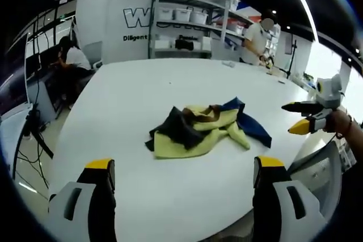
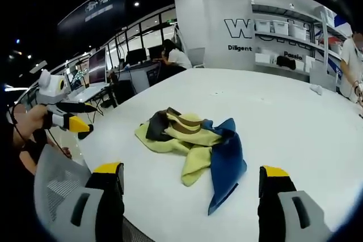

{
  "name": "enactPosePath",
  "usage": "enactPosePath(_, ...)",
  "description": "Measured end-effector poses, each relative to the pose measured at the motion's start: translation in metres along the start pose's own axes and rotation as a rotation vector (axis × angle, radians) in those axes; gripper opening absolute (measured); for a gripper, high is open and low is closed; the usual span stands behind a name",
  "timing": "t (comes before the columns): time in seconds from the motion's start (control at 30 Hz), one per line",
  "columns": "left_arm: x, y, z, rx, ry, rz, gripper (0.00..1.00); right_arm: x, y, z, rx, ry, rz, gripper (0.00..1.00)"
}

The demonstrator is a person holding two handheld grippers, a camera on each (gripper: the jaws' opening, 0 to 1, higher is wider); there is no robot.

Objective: Fold the garment on the visible template until the final outline fits inside the template.

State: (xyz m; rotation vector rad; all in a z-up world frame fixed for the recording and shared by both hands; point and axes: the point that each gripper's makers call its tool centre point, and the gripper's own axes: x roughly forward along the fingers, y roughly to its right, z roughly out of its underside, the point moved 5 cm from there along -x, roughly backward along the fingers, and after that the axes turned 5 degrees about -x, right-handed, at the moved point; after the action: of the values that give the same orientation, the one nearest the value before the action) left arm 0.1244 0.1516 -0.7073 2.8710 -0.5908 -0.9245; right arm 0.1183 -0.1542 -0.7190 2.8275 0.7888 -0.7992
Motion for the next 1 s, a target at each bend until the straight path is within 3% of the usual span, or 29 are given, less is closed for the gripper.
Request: enactPosePath(1.0,0.0001,-0.0038,-0.0005,0.013,-0.005,-0.009,0.99,0.0013,0.0002,-0.0026,-0.018,-0.002,-0.005,0.99)
